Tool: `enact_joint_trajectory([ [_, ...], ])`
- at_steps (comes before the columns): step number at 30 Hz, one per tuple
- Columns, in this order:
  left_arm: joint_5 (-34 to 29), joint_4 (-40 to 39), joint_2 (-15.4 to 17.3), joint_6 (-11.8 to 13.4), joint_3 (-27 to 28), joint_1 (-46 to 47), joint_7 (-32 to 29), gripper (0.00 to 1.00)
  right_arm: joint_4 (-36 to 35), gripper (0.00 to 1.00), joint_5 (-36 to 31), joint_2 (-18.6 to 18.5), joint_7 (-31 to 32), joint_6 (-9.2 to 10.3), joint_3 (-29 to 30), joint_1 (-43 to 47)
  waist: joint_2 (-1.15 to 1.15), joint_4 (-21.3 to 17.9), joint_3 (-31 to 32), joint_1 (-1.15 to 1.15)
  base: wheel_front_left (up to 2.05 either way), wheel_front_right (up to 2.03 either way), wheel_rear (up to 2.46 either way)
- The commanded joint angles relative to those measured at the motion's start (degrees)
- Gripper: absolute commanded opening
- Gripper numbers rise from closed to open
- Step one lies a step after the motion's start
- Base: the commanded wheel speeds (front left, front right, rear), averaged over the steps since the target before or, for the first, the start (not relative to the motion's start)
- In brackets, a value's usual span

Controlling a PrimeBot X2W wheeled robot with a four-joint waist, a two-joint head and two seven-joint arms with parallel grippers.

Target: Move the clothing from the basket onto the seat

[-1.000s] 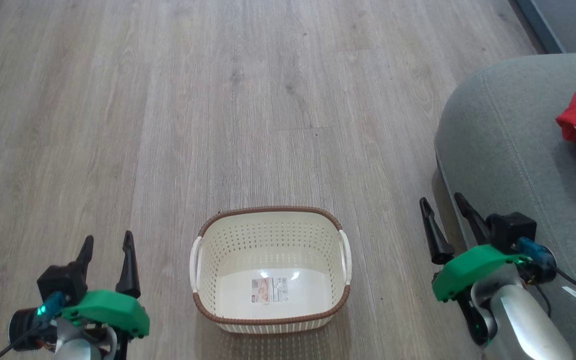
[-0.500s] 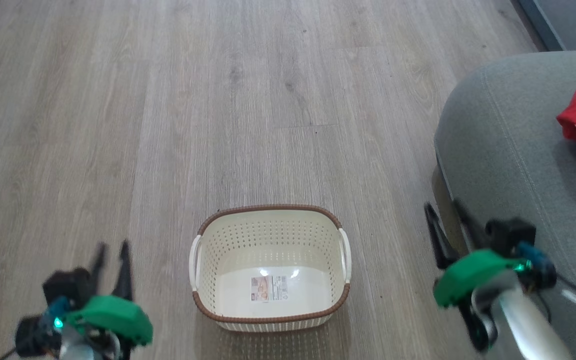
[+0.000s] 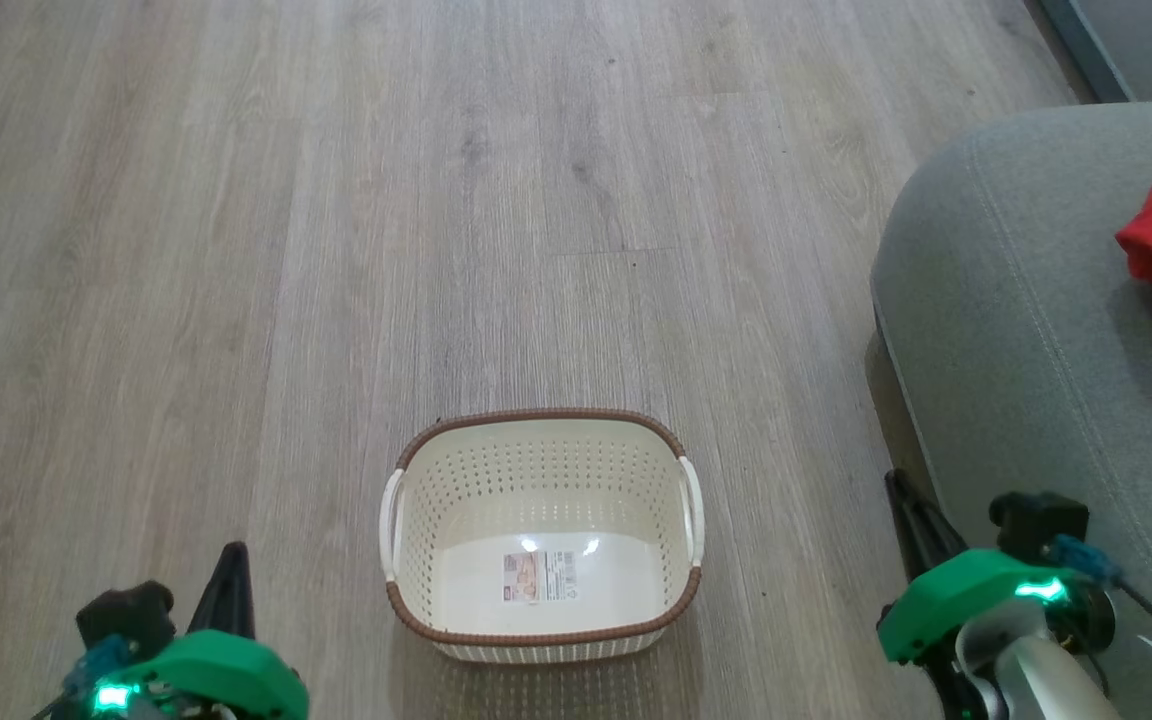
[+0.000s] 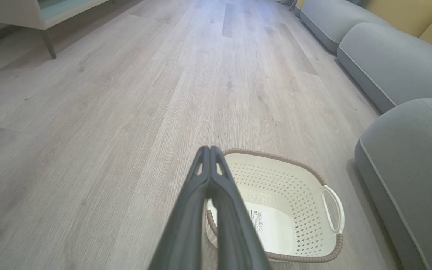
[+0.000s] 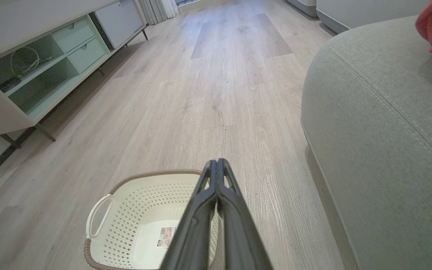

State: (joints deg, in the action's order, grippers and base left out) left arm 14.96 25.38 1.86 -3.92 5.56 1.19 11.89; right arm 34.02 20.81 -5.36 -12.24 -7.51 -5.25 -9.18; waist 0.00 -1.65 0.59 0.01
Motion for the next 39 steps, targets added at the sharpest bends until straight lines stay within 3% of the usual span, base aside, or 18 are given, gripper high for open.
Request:
enact_joint_trajectory([
  [1,1.2,-2.1,0.3,-0.3,0.3,2.7,-0.1,0.0,-2.2,0.0,1.2,0.2,0.2,0.0,0.6,-2.8,0.0,0.0,0.0,0.0,0.0,0.0,0.0],
  [39,27.6,-5.4,0.6,-1.4,0.4,3.4,-6.3,0.0,-8.4,0.0,25.6,1.0,6.6,0.01,4.4,-0.7,0.0,0.6,-0.3,-0.01,0.0,0.0,0.0],
])
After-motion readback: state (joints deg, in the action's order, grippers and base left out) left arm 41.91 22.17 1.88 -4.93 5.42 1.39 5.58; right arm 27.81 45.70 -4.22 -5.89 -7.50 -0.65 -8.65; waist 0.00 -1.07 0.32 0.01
